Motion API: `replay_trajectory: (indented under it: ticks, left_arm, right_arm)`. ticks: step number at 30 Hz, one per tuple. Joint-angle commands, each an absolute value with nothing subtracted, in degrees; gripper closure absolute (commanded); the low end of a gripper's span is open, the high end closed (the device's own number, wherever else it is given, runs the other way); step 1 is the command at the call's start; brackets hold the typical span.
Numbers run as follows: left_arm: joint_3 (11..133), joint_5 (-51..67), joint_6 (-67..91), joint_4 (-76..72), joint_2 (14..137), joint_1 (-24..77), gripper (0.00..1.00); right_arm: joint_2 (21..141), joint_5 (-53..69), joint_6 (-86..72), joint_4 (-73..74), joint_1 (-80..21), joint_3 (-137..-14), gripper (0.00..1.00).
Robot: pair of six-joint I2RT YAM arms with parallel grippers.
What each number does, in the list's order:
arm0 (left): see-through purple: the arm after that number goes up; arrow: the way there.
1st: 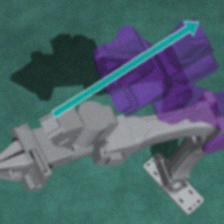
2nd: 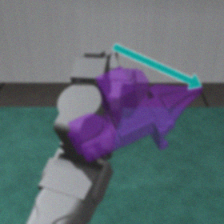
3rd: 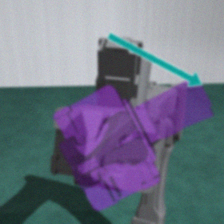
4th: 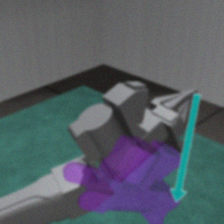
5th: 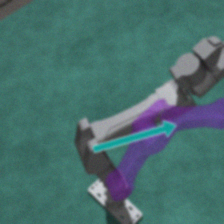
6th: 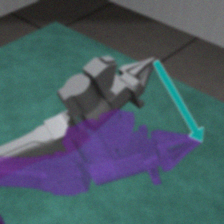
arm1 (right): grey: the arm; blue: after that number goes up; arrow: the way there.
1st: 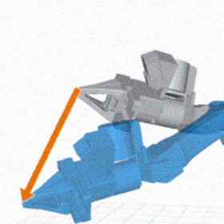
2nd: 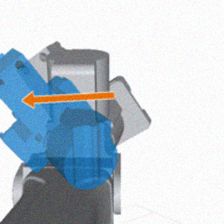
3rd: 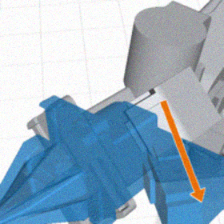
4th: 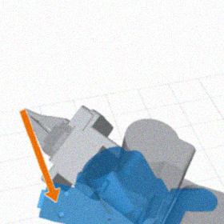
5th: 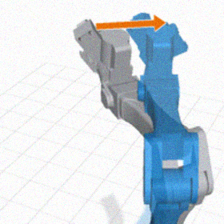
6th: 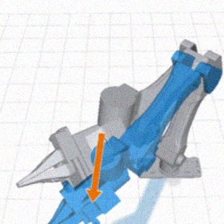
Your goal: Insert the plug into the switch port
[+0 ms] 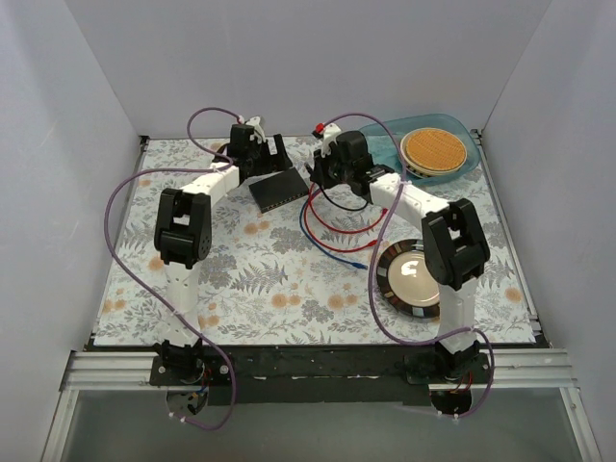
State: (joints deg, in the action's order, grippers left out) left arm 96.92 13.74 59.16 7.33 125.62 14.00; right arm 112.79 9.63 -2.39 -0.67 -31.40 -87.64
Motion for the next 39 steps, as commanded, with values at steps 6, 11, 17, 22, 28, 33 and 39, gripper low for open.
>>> replay_trajectory:
  ticks: [6,11,17,22,28,33,39]
  left_arm:
    - [113.46,15.64,54.32,13.80,136.92,14.06,0.02]
    - [110.40,20.73,54.84,14.59,136.76,14.06,0.02]
    - [94.86,22.59,56.42,9.32,129.04,14.85,0.02]
    - [82.11,21.46,60.10,3.36,121.04,15.03,0.02]
    - [67.42,20.65,64.95,-4.65,111.45,15.03,0.02]
    - [61.80,21.10,65.92,-5.36,108.11,15.91,0.02]
    - [54.85,19.61,67.93,-6.06,101.52,16.79,0.02]
  right_arm:
    - [126.81,8.54,-5.71,1.83,-29.09,-105.52,0.99]
    - [134.63,5.36,-5.71,8.33,-29.00,-113.81,0.99]
    - [137.02,7.20,-5.54,8.00,-29.53,-112.25,0.99]
    - [135.53,8.79,-3.26,6.69,-31.63,-106.45,0.99]
    - [131.67,10.20,-0.79,5.54,-35.41,-97.75,0.99]
    - [126.92,12.04,-0.27,4.22,-37.17,-90.80,0.99]
    - [120.15,10.99,1.32,3.08,-39.72,-83.15,0.99]
